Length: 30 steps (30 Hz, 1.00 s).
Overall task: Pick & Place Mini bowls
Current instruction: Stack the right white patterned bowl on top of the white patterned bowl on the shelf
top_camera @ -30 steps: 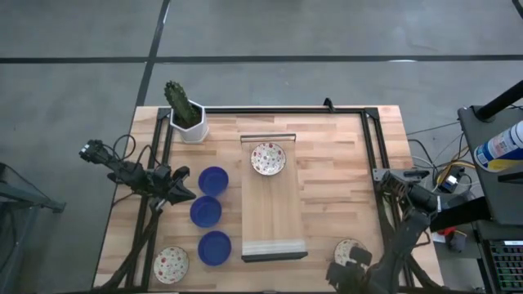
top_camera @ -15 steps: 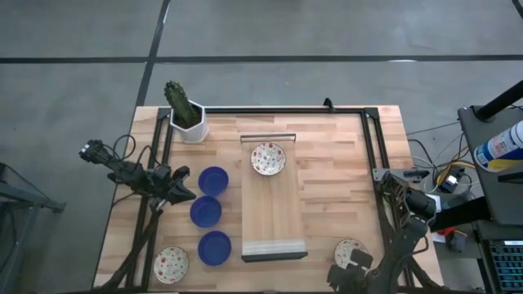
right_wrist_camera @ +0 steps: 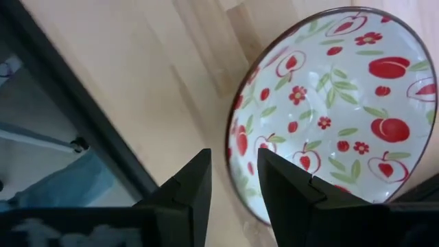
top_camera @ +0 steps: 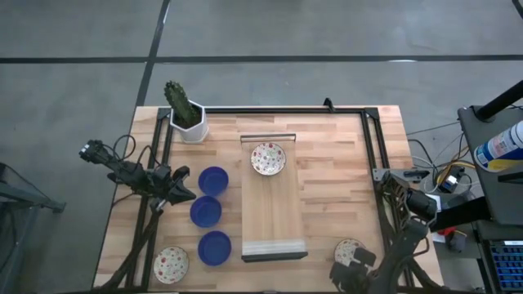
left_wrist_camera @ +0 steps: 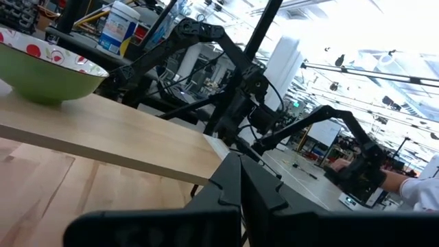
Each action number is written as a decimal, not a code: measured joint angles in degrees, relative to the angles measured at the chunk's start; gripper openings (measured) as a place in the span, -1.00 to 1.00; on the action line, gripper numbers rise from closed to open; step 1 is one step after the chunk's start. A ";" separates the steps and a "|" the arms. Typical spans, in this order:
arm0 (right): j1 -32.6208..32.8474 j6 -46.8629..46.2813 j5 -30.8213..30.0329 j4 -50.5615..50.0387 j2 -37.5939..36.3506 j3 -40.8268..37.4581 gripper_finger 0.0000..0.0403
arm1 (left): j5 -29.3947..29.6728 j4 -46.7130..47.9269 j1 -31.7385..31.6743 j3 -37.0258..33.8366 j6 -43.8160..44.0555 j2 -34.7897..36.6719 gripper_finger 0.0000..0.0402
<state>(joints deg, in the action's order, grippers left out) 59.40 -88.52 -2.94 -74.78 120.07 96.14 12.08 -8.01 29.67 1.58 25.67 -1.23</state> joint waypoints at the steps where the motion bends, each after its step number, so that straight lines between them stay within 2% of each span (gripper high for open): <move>1: 0.00 0.02 -0.01 -0.01 0.00 -0.33 -0.44 | 0.00 -0.02 0.00 0.00 0.00 0.00 -1.00; 14: 0.00 0.57 2.12 0.23 0.02 -4.01 -0.50 | 0.01 -0.05 0.00 0.00 0.03 0.01 -1.00; 19: 0.00 0.64 2.12 0.24 0.02 -4.11 -0.62 | 0.02 -0.07 0.00 0.00 0.03 0.00 -1.00; 26: -0.02 0.65 2.80 -0.08 0.01 -4.11 -0.90 | 0.01 -0.07 0.00 0.00 0.05 0.00 -1.00; 30: -0.04 0.68 2.82 -0.41 -0.09 -4.11 -0.93 | 0.02 -0.07 -0.02 0.00 0.05 0.00 -1.00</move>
<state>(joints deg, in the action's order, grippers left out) 59.35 -87.83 -0.12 -75.20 119.98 92.03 12.10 -8.08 29.65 1.58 25.71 -1.23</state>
